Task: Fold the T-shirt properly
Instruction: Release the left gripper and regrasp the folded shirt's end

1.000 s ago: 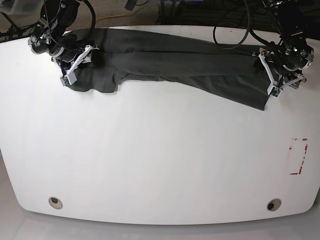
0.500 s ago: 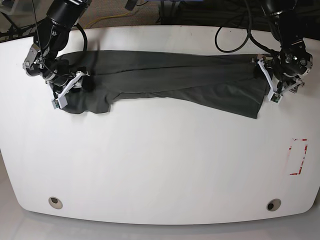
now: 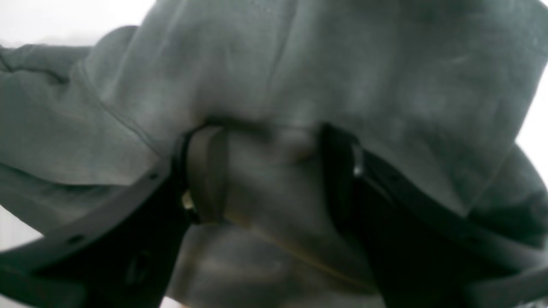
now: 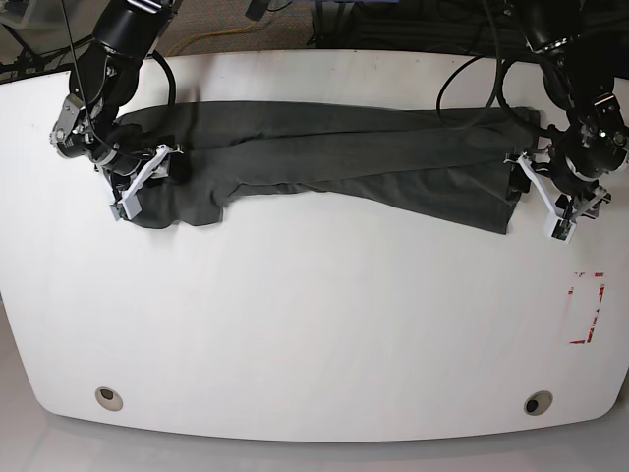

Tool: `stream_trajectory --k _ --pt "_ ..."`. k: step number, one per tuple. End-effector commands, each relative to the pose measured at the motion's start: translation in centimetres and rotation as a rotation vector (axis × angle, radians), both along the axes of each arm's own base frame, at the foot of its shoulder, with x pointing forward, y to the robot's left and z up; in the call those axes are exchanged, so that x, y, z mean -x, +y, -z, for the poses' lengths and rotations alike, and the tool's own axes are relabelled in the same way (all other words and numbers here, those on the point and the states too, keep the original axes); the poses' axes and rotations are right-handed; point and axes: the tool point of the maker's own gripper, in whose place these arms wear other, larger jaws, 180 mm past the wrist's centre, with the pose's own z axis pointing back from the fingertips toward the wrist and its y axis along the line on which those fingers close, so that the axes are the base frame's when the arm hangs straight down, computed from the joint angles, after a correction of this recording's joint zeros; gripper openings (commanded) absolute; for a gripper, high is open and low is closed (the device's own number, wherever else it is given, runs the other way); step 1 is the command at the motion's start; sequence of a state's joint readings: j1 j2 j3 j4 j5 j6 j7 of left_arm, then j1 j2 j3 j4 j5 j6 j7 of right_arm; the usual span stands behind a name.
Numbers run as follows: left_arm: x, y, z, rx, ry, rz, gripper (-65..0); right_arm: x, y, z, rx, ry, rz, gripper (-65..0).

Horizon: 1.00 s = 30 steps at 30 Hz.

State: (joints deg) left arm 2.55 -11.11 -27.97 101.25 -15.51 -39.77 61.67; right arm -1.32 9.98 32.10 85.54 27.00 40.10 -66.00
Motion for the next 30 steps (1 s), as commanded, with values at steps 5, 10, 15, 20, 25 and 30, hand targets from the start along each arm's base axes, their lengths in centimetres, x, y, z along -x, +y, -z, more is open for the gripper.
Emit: stream_trajectory --k 5,10,15,20,25,30 --pt "-2.2 0.5 0.6 0.020 0.011 -0.015 -17.5 0.4 -0.4 0.1 0.018 0.019 -0.005 -32.5" --pt "-2.3 0.0 2.5 0.054 0.068 -0.002 -17.8 0.4 -0.4 0.1 0.018 0.018 -0.004 -32.5" --pt "-2.2 -0.5 3.9 0.079 0.107 0.003 -18.3 0.4 -0.5 0.1 0.018 0.018 -0.002 -32.7" --pt "-2.2 -1.4 4.4 0.086 0.122 0.028 -37.6 0.4 -0.5 0.1 0.018 0.018 -0.002 -32.8" --pt "-2.8 -1.4 3.9 0.086 0.106 0.028 -65.0 0.4 -0.5 0.1 0.018 0.018 -0.002 -32.8" --pt "-2.9 -1.3 3.7 0.089 0.101 0.024 -65.0 0.4 -0.5 0.1 0.017 0.019 -0.002 -32.8"
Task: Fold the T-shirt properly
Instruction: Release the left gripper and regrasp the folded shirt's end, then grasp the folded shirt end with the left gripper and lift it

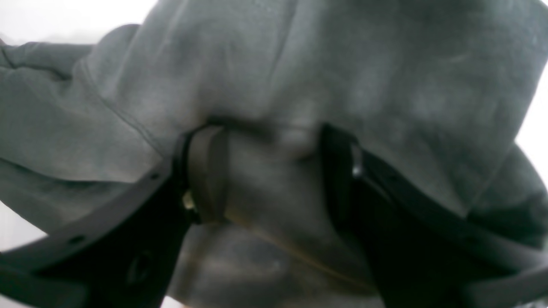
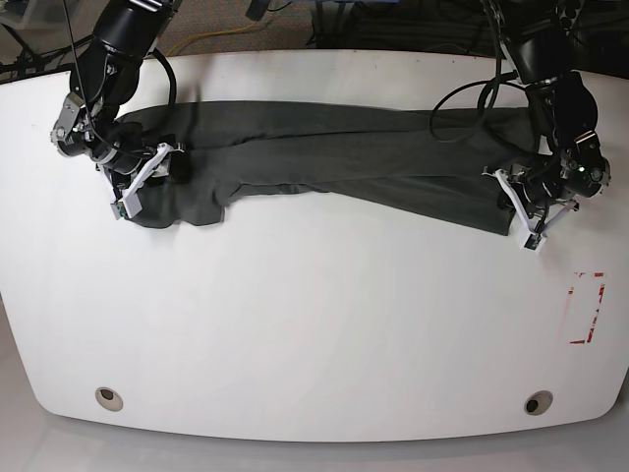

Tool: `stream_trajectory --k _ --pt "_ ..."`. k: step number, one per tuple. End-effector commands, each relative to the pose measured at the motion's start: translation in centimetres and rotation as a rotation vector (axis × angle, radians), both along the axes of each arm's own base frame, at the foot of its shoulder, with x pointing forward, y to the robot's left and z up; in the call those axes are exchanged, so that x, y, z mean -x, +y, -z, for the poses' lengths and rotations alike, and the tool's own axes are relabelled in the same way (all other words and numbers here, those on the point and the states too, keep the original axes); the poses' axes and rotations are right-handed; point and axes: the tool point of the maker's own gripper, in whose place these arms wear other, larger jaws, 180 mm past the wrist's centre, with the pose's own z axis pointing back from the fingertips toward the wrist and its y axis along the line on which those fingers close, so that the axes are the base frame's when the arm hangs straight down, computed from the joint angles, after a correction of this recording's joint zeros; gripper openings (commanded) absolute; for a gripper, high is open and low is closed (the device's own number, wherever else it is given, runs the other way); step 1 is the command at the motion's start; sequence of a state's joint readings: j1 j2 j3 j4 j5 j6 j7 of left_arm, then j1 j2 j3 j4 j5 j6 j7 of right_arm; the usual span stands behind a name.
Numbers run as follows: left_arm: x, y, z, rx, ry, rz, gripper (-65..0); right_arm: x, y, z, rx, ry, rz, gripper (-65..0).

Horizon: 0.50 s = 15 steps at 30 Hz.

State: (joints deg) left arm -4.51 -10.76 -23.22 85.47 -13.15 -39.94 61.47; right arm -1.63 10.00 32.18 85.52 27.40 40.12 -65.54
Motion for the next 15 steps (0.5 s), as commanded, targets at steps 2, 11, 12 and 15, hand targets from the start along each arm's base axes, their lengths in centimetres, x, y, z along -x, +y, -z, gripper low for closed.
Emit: stream_trajectory --k 2,11,12,15 --pt "-0.9 0.4 -1.4 -0.004 -0.048 -0.002 -65.0 0.4 -0.5 0.1 0.024 0.025 -0.006 -32.8" --pt "-0.4 1.1 -6.0 -0.155 -0.097 0.026 -65.0 0.3 -0.4 0.1 0.022 0.024 -0.006 -33.0" --pt "-0.2 1.0 -6.8 -0.177 -0.112 0.032 -65.0 0.3 -0.4 0.1 0.022 0.024 -0.006 -33.0" --pt "0.9 1.0 -8.1 -0.233 -0.126 0.043 -65.0 0.3 -0.4 0.1 0.022 0.024 -0.006 -33.0"
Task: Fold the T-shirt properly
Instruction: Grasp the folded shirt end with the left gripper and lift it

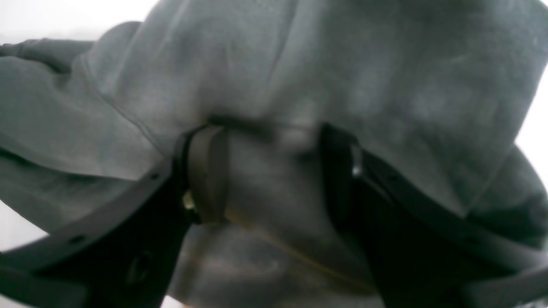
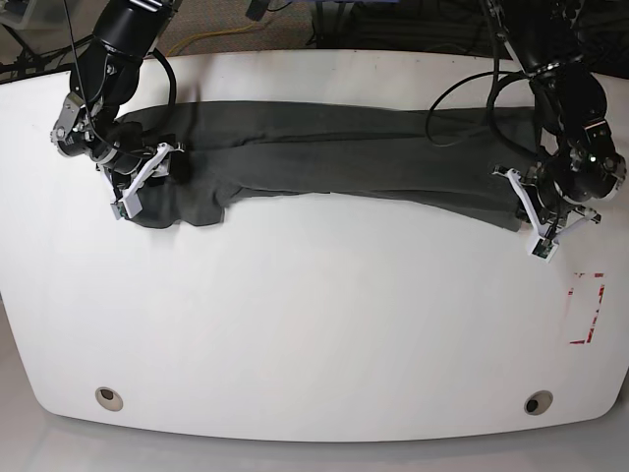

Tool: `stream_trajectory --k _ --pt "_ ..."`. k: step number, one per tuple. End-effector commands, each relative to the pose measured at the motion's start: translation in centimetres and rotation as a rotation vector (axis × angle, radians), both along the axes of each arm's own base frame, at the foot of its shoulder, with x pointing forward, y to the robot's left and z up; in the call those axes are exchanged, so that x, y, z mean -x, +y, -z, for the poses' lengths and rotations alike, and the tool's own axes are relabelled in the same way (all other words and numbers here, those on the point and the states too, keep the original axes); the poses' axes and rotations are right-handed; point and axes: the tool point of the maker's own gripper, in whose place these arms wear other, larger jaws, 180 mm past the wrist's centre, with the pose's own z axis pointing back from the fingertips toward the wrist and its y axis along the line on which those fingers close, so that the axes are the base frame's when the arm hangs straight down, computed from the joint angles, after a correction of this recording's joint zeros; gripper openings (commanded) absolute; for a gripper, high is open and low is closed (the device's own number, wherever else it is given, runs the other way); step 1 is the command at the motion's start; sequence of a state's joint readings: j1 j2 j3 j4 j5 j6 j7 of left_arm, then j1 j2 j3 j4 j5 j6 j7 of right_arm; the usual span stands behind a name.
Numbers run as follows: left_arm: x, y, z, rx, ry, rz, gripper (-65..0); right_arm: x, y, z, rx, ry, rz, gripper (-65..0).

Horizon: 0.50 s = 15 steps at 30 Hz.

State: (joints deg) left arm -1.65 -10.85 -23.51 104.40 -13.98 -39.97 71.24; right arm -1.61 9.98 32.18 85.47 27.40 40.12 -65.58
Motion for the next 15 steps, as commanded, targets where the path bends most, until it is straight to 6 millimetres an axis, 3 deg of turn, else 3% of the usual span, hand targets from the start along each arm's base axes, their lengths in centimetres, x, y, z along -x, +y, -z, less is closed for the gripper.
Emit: stream_trajectory --k 1,4,7,15 --pt "0.5 0.4 -2.1 -0.068 -0.032 0.006 -65.0 0.2 -0.3 0.1 0.018 0.021 -0.005 -33.0" --pt "1.7 0.5 -2.6 -0.111 -0.015 0.006 -65.0 0.3 0.2 0.3 0.011 0.024 -0.005 -33.0" --pt "3.1 0.6 -1.7 -0.122 0.026 0.004 -65.0 0.3 0.4 0.3 0.007 0.025 -0.005 -33.0" --pt "7.7 4.2 0.4 -0.142 0.128 -0.103 -65.0 0.3 0.5 0.4 0.003 0.025 -0.005 -33.0"
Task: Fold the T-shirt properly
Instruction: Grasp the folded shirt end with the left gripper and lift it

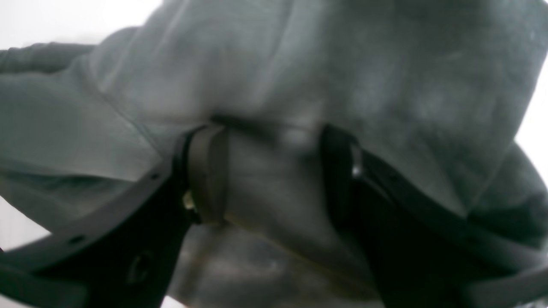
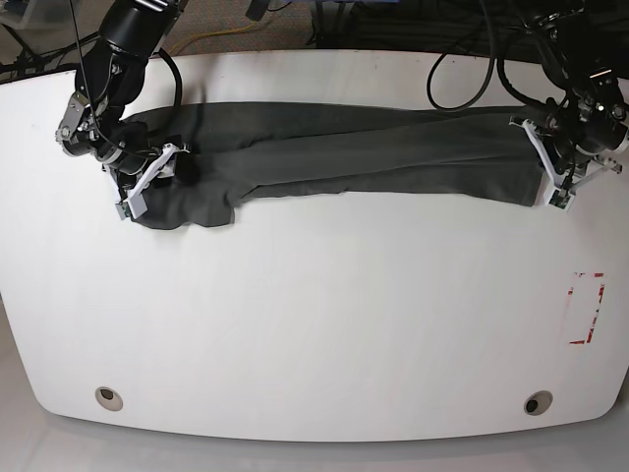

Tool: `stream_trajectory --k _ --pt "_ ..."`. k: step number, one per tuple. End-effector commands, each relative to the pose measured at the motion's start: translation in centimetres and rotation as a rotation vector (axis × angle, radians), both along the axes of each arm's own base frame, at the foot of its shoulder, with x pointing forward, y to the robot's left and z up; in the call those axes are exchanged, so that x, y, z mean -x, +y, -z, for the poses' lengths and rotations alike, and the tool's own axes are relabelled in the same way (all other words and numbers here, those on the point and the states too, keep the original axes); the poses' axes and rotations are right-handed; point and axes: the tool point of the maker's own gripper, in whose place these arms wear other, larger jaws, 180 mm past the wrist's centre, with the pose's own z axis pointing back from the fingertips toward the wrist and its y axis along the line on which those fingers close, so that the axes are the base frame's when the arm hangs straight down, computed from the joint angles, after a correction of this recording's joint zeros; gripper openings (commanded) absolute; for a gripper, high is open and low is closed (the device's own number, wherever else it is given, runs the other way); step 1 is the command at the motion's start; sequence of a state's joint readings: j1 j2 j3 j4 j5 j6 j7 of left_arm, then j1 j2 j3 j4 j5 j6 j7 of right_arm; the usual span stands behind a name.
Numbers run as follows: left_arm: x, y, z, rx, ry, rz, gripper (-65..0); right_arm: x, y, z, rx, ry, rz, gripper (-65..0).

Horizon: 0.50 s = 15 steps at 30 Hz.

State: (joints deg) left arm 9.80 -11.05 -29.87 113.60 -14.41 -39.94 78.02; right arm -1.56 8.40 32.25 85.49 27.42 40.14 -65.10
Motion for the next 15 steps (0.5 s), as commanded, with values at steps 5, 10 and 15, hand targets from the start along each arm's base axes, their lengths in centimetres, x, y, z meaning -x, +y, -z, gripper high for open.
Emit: stream_trajectory --k 5,10,15 --pt "1.1 2.0 0.2 -0.050 0.038 -0.006 -63.2 0.4 -0.6 0.2 0.032 0.035 -0.010 -33.0" --pt "1.4 2.5 0.9 -0.044 0.063 -0.022 -38.9 0.4 -0.5 0.2 0.032 0.035 -0.011 -33.0" --pt "1.1 3.9 -0.1 -0.085 0.058 -0.012 -19.6 0.4 -0.5 0.2 0.031 0.034 -0.013 -33.0"
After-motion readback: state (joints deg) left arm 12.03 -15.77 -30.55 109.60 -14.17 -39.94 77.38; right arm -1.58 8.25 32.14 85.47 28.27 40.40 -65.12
